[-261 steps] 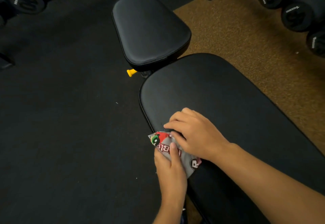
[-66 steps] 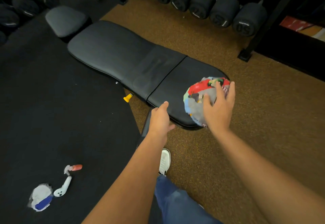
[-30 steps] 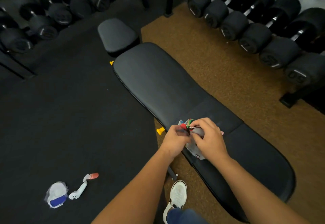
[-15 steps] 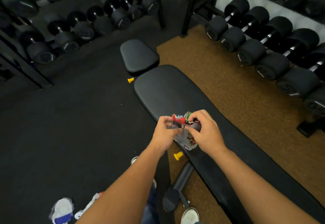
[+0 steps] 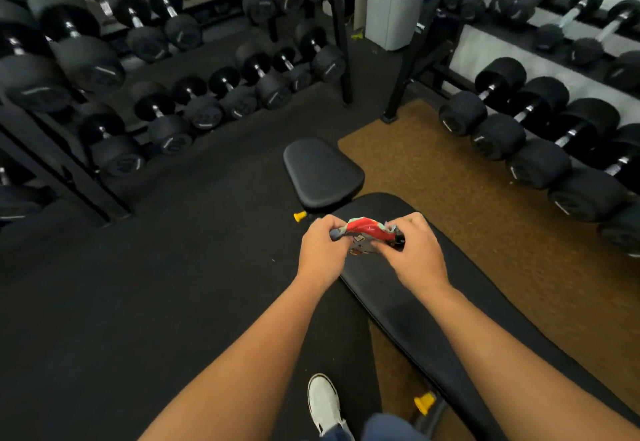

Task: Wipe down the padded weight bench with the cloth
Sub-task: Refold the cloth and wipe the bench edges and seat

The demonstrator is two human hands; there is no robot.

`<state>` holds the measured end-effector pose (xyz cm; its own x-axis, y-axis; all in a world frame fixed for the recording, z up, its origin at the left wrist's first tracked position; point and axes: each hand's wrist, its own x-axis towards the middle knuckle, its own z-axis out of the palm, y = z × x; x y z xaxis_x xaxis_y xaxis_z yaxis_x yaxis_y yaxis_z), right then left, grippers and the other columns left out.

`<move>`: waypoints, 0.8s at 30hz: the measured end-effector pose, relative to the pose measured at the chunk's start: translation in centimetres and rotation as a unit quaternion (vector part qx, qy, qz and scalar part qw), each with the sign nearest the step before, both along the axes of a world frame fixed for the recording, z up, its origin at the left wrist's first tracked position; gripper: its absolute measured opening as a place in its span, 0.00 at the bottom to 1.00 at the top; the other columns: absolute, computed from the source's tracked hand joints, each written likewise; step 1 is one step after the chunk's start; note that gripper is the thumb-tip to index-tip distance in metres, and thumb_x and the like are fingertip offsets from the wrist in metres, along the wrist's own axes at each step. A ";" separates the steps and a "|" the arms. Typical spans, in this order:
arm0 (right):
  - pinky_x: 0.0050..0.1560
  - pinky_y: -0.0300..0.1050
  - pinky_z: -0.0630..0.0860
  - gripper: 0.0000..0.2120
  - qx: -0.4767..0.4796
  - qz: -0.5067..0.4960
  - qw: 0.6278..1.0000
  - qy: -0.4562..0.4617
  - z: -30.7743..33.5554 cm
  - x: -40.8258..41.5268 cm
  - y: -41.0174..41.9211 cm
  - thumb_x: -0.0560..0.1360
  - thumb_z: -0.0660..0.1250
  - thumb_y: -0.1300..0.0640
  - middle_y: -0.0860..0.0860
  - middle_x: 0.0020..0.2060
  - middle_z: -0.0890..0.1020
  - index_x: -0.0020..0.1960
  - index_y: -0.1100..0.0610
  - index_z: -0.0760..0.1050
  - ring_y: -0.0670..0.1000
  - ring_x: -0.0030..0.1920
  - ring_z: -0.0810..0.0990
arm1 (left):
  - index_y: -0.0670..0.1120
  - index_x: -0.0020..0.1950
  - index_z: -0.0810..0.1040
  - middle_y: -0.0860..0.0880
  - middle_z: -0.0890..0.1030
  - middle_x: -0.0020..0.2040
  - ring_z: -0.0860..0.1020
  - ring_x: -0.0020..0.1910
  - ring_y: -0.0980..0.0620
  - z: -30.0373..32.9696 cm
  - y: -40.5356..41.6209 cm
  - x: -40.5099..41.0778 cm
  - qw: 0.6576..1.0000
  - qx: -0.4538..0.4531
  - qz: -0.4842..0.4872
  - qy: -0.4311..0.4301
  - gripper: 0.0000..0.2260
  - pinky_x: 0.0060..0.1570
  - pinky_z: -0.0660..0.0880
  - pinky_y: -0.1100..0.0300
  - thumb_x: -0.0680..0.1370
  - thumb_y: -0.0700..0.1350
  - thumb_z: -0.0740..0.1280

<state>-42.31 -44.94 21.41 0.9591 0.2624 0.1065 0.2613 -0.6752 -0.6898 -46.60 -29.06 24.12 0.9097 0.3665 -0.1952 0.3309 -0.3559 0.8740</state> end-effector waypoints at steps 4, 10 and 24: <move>0.38 0.45 0.73 0.11 -0.018 -0.007 1.000 -0.021 0.1 2.9 3.8 0.70 0.74 0.47 0.45 0.43 0.70 0.40 0.52 0.75 0.47 0.44 0.73 | 0.53 0.39 0.75 0.50 0.78 0.47 0.76 0.46 0.55 1.0 3.9 2.5 0.999 0.020 0.019 -0.016 0.09 0.45 0.74 0.61 0.73 0.39 0.69; 0.38 0.43 0.72 0.10 -0.021 -0.020 0.999 -0.016 -0.6 7.2 8.5 0.71 0.72 0.46 0.44 0.43 0.71 0.41 0.51 0.76 0.46 0.45 0.72 | 0.52 0.39 0.75 0.51 0.78 0.46 0.76 0.45 0.56 0.3 8.6 6.9 0.999 0.031 0.022 -0.002 0.08 0.42 0.72 0.64 0.73 0.40 0.69; 0.39 0.43 0.68 0.04 -0.059 -0.004 0.997 0.058 -7.5 21.7 17.6 0.72 0.73 0.57 0.45 0.43 0.73 0.44 0.53 0.78 0.49 0.46 0.74 | 0.52 0.38 0.75 0.50 0.77 0.44 0.76 0.42 0.54 -7.5 18.2 21.3 0.993 0.052 0.000 0.110 0.08 0.40 0.71 0.61 0.73 0.41 0.71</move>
